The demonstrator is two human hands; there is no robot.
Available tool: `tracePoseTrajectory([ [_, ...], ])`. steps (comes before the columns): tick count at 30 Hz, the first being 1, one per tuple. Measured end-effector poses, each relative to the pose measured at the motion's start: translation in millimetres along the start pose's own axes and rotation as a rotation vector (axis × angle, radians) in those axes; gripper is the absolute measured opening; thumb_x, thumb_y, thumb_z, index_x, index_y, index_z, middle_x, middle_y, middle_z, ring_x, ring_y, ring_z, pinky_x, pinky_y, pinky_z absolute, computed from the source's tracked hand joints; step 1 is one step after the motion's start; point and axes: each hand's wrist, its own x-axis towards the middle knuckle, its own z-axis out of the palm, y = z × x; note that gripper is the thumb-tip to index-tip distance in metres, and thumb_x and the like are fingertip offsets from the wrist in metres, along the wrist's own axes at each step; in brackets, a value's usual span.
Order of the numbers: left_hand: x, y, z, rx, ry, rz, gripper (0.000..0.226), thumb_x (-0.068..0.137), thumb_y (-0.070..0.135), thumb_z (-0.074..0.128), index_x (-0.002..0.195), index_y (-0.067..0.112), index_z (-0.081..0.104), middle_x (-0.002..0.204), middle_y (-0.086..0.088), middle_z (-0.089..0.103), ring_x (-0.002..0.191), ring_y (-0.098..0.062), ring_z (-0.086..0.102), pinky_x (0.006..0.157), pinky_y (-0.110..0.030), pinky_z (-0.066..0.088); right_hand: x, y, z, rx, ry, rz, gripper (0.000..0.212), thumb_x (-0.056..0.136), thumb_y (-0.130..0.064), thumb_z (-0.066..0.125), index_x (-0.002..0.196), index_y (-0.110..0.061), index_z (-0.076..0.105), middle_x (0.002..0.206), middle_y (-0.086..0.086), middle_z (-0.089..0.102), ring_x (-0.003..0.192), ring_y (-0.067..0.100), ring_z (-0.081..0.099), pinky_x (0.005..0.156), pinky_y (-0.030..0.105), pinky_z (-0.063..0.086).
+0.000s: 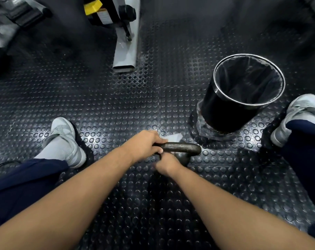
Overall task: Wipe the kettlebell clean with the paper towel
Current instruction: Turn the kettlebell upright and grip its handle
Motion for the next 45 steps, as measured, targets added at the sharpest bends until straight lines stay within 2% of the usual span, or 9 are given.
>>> tracePoseTrajectory([
  [6, 3, 3, -4, 0.021, -0.022, 0.002, 0.051, 0.095, 0.030, 0.076, 0.144, 0.023, 0.063, 0.123, 0.002, 0.068, 0.116, -0.015, 0.061, 0.109, -0.034, 0.045, -11, 19, 4, 0.029, -0.029, -0.053, 0.047, 0.083, -0.026, 0.075, 0.127, -0.026, 0.059, 0.104, -0.008, 0.066, 0.098, 0.017, 0.067, 0.087, 0.025, 0.052],
  [10, 3, 3, -1, 0.048, -0.022, 0.000, 0.050, 0.096, 0.030, 0.075, 0.145, 0.025, 0.063, 0.123, 0.001, 0.068, 0.116, -0.017, 0.062, 0.108, -0.036, 0.046, 0, 15, 17, 0.299, -0.022, -0.076, 0.045, 0.073, -0.025, 0.077, 0.114, -0.021, 0.059, 0.093, -0.002, 0.074, 0.082, 0.016, 0.075, 0.079, 0.039, 0.063],
  [14, 6, 2, -5, 0.059, -0.043, 0.002, 0.050, 0.096, 0.032, 0.075, 0.145, 0.028, 0.063, 0.125, 0.003, 0.068, 0.116, -0.015, 0.063, 0.107, -0.032, 0.045, -16, 20, 17, 0.453, 0.032, -0.134, 0.028, 0.089, 0.000, 0.067, 0.097, -0.024, 0.055, 0.079, -0.004, 0.061, 0.057, 0.003, 0.055, 0.057, 0.018, 0.047],
  [19, 8, -2, -5, 0.063, -0.058, 0.002, 0.050, 0.095, 0.033, 0.076, 0.144, 0.031, 0.064, 0.125, 0.006, 0.068, 0.114, -0.013, 0.063, 0.106, -0.034, 0.047, -23, 24, 14, 0.403, 0.180, -0.089, 0.011, 0.082, -0.017, 0.069, 0.087, -0.024, 0.062, 0.089, 0.006, 0.063, 0.073, 0.014, 0.056, 0.067, 0.023, 0.046],
  [24, 8, -2, -1, 0.056, -0.019, 0.016, 0.050, 0.094, 0.033, 0.078, 0.142, 0.030, 0.065, 0.122, 0.006, 0.070, 0.115, -0.013, 0.062, 0.106, -0.031, 0.045, -36, 19, -1, -0.426, 0.259, -0.124, 0.044, 0.085, -0.033, 0.063, 0.129, -0.029, 0.064, 0.126, 0.007, 0.055, 0.124, 0.034, 0.037, 0.107, 0.044, 0.034],
  [27, 8, 0, -3, 0.056, -0.010, 0.016, 0.050, 0.094, 0.033, 0.077, 0.142, 0.029, 0.065, 0.121, 0.003, 0.069, 0.113, -0.015, 0.061, 0.103, -0.030, 0.046, -39, 18, -2, -0.242, 0.174, -0.119, 0.041, 0.087, -0.030, 0.063, 0.128, -0.026, 0.062, 0.122, 0.006, 0.052, 0.125, 0.034, 0.047, 0.103, 0.041, 0.043],
  [31, 5, 1, -4, 0.062, -0.015, -0.003, 0.050, 0.095, 0.034, 0.076, 0.143, 0.032, 0.064, 0.121, 0.004, 0.068, 0.111, -0.015, 0.062, 0.102, -0.033, 0.048, -26, 13, 1, -0.014, 0.053, -0.094, 0.016, 0.087, -0.023, 0.068, 0.098, -0.020, 0.057, 0.111, -0.001, 0.065, 0.107, 0.026, 0.066, 0.092, 0.031, 0.051],
  [37, 5, 4, -3, 0.061, -0.006, -0.007, 0.051, 0.095, 0.033, 0.076, 0.144, 0.031, 0.063, 0.123, 0.007, 0.067, 0.110, -0.012, 0.063, 0.103, -0.030, 0.048, -17, 8, -2, -0.586, 0.148, -0.150, 0.048, 0.093, -0.042, 0.062, 0.136, -0.020, 0.054, 0.128, 0.005, 0.063, 0.124, 0.030, 0.054, 0.104, 0.044, 0.043],
  [45, 3, 1, -2, 0.077, 0.016, 0.031, 0.050, 0.095, 0.033, 0.076, 0.144, 0.031, 0.064, 0.132, 0.006, 0.066, 0.113, -0.010, 0.063, 0.102, -0.021, 0.046, -19, 15, 18, -0.323, 0.197, -0.267, 0.052, 0.089, -0.031, 0.057, 0.134, -0.004, 0.054, 0.117, 0.015, 0.065, 0.122, 0.034, 0.049, 0.115, 0.039, 0.036],
])
